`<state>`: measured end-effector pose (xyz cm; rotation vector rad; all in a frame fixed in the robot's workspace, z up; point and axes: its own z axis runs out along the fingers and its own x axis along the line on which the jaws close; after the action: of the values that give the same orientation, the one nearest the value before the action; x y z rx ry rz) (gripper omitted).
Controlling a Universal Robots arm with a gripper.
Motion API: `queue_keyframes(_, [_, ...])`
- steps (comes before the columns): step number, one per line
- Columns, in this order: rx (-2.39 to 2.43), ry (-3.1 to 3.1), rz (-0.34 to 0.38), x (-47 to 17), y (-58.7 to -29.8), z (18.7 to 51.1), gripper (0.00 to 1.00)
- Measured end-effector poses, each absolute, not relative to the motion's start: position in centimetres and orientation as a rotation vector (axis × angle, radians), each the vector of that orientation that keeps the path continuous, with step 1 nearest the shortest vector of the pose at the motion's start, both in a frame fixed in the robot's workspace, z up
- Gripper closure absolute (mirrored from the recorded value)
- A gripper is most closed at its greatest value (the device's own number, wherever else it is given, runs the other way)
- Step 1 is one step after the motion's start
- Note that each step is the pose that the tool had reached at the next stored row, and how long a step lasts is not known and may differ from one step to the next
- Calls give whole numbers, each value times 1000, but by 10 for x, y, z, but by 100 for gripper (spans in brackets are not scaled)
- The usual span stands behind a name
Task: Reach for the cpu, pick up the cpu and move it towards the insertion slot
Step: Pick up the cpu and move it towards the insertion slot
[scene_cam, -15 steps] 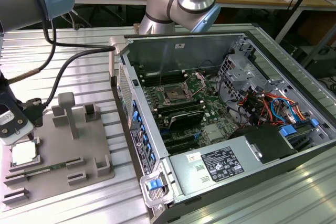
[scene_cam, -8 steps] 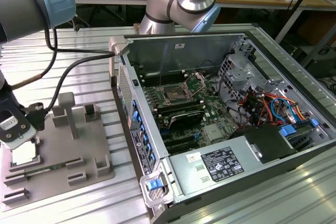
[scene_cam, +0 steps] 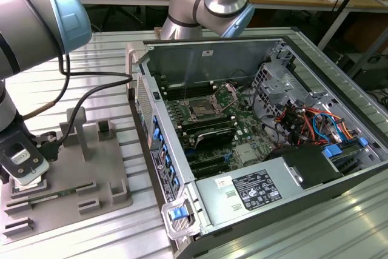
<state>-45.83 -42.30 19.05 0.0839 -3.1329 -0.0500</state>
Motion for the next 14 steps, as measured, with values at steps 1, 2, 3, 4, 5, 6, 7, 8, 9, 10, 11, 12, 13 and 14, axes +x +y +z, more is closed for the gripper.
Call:
queue_keyframes(1, [84,-3133,-50,-458,-423,190,34])
queue_keyframes(2, [84,-3134,-50,-458,-423,190,34])
queue_keyframes(3, [84,-3134,-50,-458,-423,190,34])
queue_keyframes(4, [84,-3134,-51,-458,-423,190,34])
queue_keyframes(5, [84,-3134,-51,-458,-423,190,34])
queue_keyframes(6, [84,-3134,-51,-458,-423,190,34])
queue_keyframes(7, [84,-3134,-51,-458,-423,191,34])
queue_keyframes(8, [84,-3135,-51,-458,-423,192,34])
queue_keyframes(9, [84,-3134,-51,-458,-423,193,34])
queue_keyframes(10, [84,-3134,-51,-458,-423,193,34])
queue_keyframes(11, [84,-3134,-51,-458,-423,193,34])
queue_keyframes(12, [84,-3134,-50,-458,-423,194,34])
queue_keyframes(13, [84,-3134,-50,-458,-423,194,34])
queue_keyframes(14, [84,-3134,-50,-458,-423,194,34])
